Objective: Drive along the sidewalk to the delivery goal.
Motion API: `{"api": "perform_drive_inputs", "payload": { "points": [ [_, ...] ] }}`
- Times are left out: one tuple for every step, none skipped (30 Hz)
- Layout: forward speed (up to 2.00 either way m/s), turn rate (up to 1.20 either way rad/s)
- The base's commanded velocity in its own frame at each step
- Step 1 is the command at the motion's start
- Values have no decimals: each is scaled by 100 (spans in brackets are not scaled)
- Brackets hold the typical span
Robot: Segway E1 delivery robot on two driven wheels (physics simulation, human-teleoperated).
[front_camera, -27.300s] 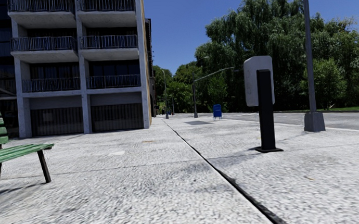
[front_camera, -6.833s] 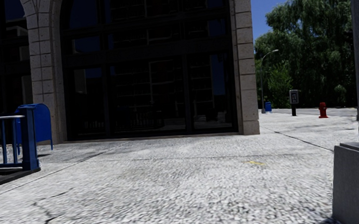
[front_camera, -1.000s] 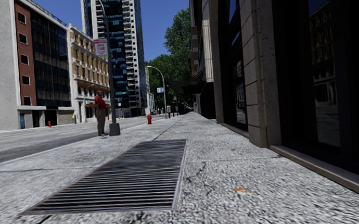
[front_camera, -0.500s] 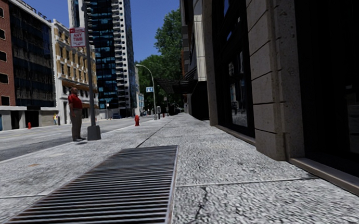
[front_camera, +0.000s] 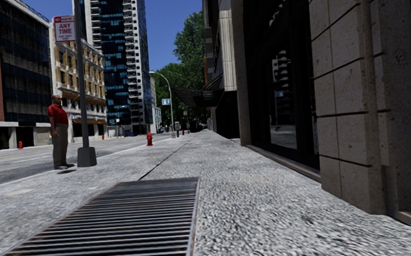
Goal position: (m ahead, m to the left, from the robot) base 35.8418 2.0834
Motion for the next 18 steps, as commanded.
{"api": "perform_drive_inputs", "payload": {
  "points": [
    [200,0],
    [200,0],
    [200,0],
    [200,0],
    [200,0],
    [200,0],
    [200,0],
    [200,0],
    [200,0],
    [200,0],
    [200,0],
    [200,0],
    [200,0],
    [200,0],
    [200,0],
    [200,0],
    [200,0],
    [200,0]
  ]
}}
